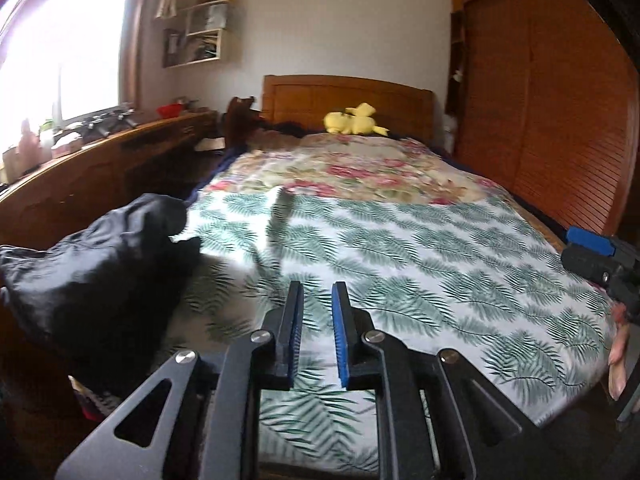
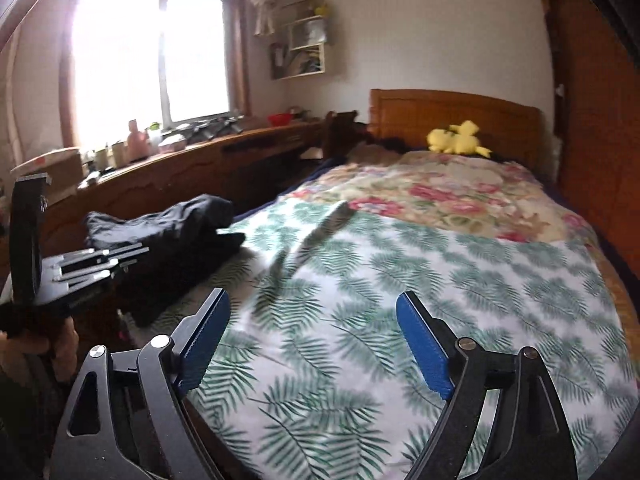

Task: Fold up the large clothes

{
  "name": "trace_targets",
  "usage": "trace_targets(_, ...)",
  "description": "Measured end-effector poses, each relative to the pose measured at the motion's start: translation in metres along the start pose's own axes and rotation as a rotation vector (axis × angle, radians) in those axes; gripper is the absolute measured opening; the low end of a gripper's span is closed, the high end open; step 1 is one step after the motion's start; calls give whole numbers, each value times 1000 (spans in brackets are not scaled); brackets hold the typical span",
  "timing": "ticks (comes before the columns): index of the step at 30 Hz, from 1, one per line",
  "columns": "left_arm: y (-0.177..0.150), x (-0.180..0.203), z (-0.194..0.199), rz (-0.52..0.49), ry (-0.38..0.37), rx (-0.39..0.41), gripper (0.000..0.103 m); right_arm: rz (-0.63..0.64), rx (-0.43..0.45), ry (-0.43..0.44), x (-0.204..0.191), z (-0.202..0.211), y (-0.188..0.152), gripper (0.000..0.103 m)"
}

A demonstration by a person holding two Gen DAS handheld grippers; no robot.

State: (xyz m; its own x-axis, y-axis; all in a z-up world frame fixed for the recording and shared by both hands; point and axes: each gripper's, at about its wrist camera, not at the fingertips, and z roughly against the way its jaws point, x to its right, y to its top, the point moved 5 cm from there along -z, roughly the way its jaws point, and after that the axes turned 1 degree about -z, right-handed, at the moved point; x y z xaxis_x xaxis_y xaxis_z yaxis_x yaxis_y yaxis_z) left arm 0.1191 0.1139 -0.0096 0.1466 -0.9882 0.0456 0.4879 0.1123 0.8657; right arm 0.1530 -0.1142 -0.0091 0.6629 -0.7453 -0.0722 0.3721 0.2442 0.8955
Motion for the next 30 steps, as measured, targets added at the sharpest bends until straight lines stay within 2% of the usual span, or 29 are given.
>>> trace_targets(4, 3, 27, 10, -26, -34, 30, 13, -26, 41, -67, 19, 28, -5, 87)
trace_targets(11, 0, 80, 52, -117, -76, 93, 14, -88, 126, -203, 44, 88, -24, 87)
trace_targets(15, -6, 99, 69, -130, -114, 108, 15, -128, 142, -235, 57, 112, -40, 87)
trace_targets(19, -8, 111, 77, -135, -113, 122, 16, -146, 150, -258, 64, 125, -52, 87)
trace_targets(30, -15, 118, 82, -125, -128, 118, 17, -144, 159, -273, 65, 139, -62, 87)
